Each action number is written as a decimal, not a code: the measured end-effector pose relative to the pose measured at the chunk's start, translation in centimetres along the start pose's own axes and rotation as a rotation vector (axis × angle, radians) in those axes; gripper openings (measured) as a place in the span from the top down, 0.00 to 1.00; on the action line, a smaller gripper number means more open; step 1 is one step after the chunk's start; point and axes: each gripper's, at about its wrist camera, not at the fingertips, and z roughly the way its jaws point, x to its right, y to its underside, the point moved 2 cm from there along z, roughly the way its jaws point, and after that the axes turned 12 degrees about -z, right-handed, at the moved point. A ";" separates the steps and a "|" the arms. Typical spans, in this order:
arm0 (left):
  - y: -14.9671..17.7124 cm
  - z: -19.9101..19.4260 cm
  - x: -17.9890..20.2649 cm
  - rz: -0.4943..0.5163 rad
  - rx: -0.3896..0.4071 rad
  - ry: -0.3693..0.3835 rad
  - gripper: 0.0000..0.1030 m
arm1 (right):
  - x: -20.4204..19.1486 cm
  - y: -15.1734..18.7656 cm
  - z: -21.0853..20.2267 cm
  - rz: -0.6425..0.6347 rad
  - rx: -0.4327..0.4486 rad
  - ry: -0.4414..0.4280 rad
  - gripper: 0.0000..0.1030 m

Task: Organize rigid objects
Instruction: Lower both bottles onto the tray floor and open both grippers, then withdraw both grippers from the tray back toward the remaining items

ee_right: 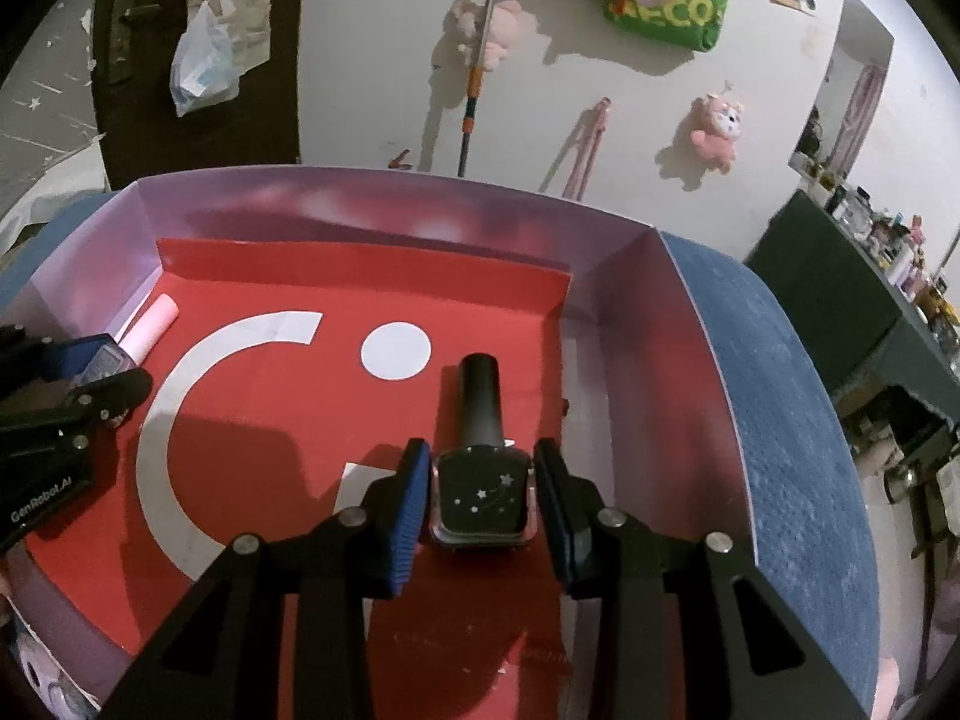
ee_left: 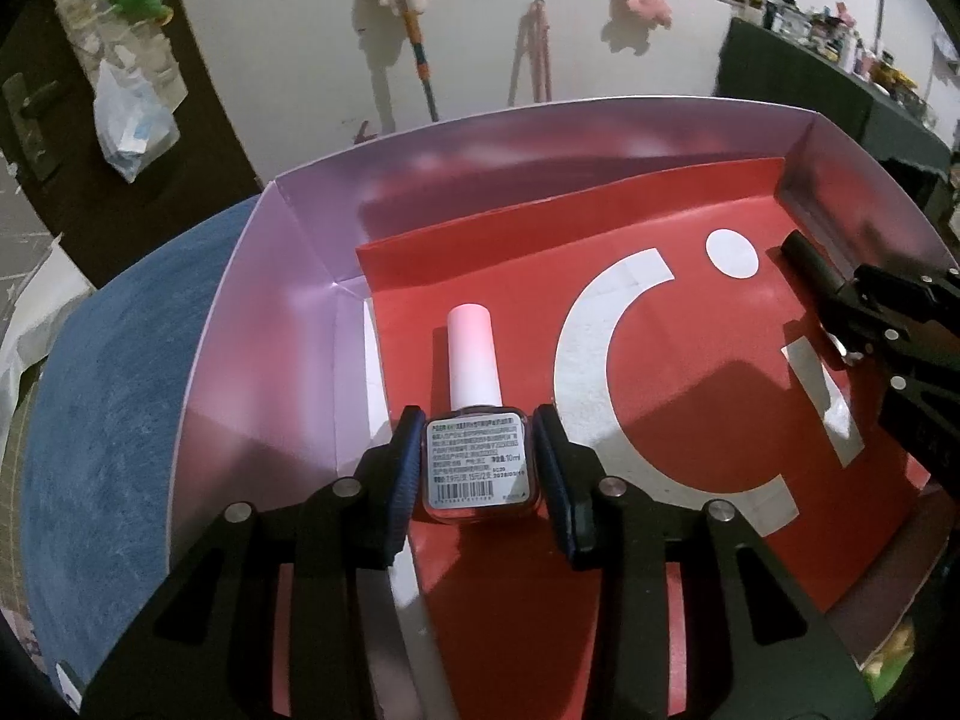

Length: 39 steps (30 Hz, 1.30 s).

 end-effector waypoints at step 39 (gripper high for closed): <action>1.6 -6.2 0.7 -0.054 0.089 0.013 0.04 | 0.5 1.3 -9.0 0.105 0.206 -0.161 0.18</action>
